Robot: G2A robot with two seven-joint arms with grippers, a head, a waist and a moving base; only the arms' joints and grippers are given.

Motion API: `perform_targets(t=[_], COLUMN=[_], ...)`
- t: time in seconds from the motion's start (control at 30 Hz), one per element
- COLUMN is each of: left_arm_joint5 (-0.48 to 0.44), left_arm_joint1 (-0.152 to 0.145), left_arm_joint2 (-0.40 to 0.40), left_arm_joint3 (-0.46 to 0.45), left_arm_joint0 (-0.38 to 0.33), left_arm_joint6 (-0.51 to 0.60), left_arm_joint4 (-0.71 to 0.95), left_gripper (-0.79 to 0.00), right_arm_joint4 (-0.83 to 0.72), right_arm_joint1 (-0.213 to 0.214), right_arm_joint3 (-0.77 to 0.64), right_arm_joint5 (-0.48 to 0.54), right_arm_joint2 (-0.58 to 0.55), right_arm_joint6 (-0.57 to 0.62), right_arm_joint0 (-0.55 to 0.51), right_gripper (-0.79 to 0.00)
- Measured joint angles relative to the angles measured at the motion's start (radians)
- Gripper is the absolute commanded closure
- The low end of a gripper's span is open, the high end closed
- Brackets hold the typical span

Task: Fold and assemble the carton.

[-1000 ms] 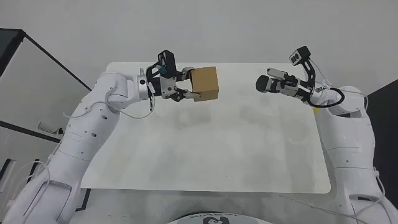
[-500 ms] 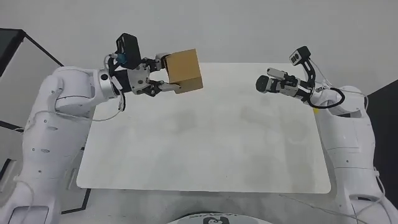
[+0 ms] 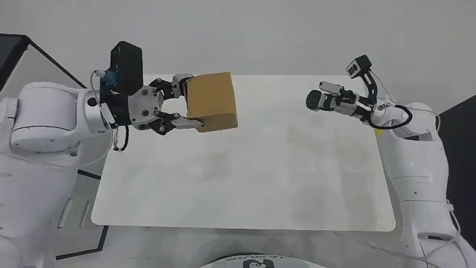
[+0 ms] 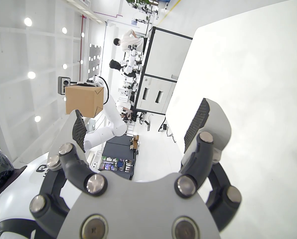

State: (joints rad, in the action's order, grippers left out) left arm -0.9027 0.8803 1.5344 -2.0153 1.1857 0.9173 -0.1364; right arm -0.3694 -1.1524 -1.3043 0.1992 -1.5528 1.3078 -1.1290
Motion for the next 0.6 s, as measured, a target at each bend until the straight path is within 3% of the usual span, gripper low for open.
perform_targets(t=[0.43,0.6], left_arm_joint5=[0.0,0.085], left_arm_joint1=[0.0,-0.003], left_arm_joint2=[0.0,-0.011], left_arm_joint3=[0.0,-0.047], left_arm_joint0=[0.0,-0.037], left_arm_joint6=[0.0,-0.011], left_arm_joint4=[0.0,0.04], left_gripper=[0.0,0.0], right_arm_joint4=[0.0,0.0], right_arm_joint1=[0.0,0.0], right_arm_joint3=[0.0,0.0], right_arm_joint5=[0.0,0.0], right_arm_joint2=[0.0,0.0], right_arm_joint6=[0.0,0.0], right_arm_joint0=[0.0,0.0], right_gripper=[-0.785,-0.785])
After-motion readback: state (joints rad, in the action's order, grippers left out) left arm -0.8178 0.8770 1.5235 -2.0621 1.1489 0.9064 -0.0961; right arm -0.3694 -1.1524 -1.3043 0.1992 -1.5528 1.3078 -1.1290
